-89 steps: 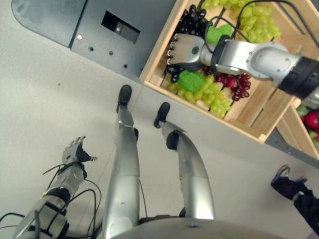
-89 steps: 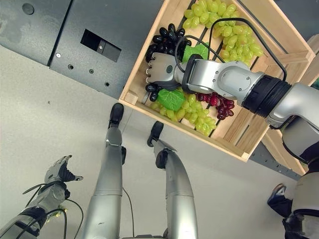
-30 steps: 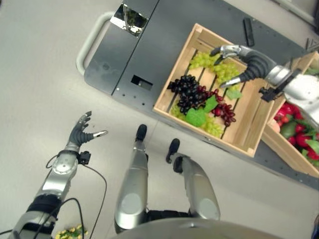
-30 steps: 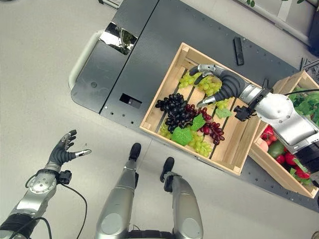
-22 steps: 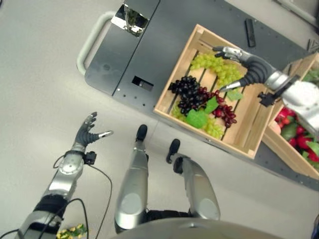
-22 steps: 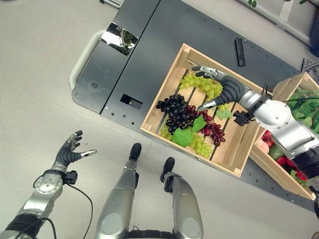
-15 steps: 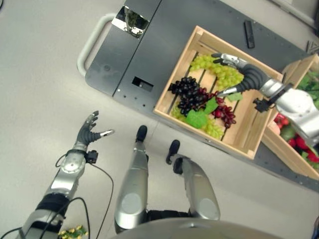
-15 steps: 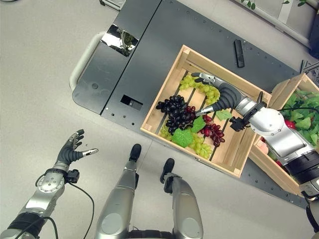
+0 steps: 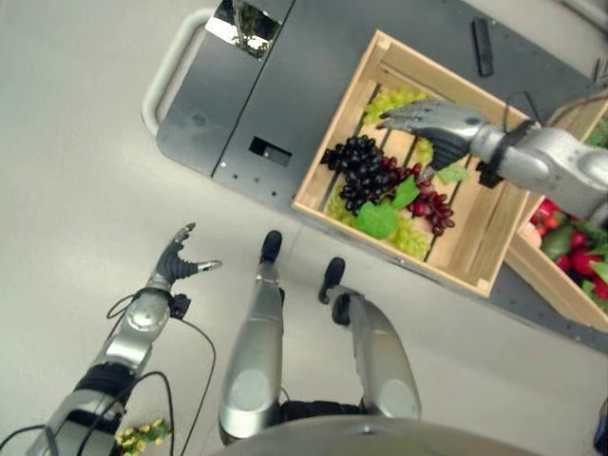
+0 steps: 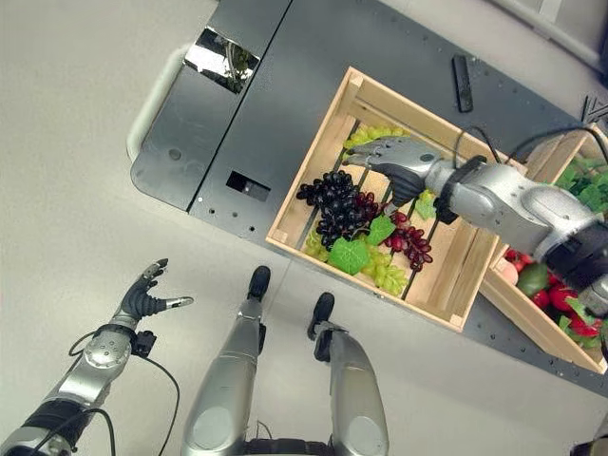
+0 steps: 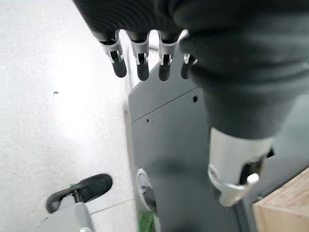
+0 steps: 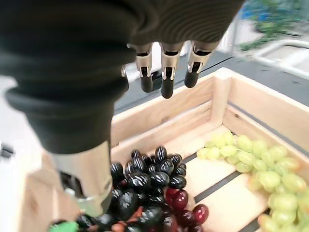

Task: Pick up the fruits from the basket on one side to the basket on the other side

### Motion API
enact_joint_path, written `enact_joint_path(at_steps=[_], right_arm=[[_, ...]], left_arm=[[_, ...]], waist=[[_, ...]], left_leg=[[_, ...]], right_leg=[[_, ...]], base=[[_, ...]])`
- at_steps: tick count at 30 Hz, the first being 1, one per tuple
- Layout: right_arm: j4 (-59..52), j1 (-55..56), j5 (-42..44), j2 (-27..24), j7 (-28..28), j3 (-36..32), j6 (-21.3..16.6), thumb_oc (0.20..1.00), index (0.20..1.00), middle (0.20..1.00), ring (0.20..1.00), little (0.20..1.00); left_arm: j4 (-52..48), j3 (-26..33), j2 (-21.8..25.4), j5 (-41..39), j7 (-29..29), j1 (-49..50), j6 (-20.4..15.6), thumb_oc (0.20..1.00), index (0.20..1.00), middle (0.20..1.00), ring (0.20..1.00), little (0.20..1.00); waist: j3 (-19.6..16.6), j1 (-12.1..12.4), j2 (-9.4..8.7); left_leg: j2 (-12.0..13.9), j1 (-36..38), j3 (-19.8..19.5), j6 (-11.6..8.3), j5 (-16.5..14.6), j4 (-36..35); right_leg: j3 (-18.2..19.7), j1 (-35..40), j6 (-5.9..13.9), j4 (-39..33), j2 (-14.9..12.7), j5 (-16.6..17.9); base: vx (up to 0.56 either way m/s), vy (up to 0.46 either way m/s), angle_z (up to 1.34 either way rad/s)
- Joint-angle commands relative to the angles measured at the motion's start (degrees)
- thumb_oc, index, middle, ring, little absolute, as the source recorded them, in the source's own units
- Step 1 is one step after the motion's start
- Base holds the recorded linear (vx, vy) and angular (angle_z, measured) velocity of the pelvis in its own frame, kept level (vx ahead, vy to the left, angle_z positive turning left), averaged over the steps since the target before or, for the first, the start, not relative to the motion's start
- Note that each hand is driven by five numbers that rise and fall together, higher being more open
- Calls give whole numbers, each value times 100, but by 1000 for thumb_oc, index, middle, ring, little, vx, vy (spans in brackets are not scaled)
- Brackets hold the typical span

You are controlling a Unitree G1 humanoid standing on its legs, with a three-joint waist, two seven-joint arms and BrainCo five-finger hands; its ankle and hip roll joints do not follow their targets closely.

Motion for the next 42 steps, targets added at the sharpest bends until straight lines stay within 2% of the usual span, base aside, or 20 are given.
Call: enact_joint_path(at_steps=[1,9,15,29,36,42], right_arm=[[-64,-570,-251,-93,-170,376,-18,1000,1000,1000,1000,1000],[43,-1473,-426,264,-163,1201,29,1000,1000,1000,1000,1000],[130,-1795,-573,485,-137,1529,72,1000,1000,1000,1000,1000],[106,-2132,-744,730,-77,1705,55,1000,1000,1000,1000,1000],[-92,-2230,-1051,683,98,1705,-38,1000,1000,1000,1000,1000],[-232,-2295,-1738,586,305,1705,-73,1000,1000,1000,1000,1000]], left_arm=[[-144,117,213,171,172,207,-77,1000,1000,1000,1000,1000],[-115,163,340,52,308,35,-47,1000,1000,1000,1000,1000],[-79,200,340,-49,372,-50,-43,1000,1000,1000,1000,1000],[-142,247,507,-177,523,-243,-27,1000,1000,1000,1000,1000],[-184,179,803,-112,528,-311,-18,1000,1000,1000,1000,1000],[-270,144,1216,-46,551,-392,28,1000,1000,1000,1000,1000]], waist=[[-97,-91,-66],[-97,-109,-180],[-97,-129,-221],[-97,-152,-386],[-97,-69,-566],[-97,42,-817]], left_leg=[[-282,-332,224,251,-302,539],[-274,-1009,206,234,-284,741],[-280,-1351,210,225,-332,897],[-299,-2072,155,210,-326,1101],[-319,-2346,125,189,-286,1117],[-327,-2569,72,153,-230,1038]], right_leg=[[176,-277,480,-403,-86,902],[183,-910,457,-343,-44,990],[166,-1210,461,-279,-15,1000],[132,-1881,449,-211,15,1100],[61,-2122,447,-165,-10,1094],[-17,-2351,469,-190,-37,1135]], base=[[0,0,0],[-3,-1,0],[0,0,0],[-1,0,0],[-2,-1,2],[2,-4,4]])
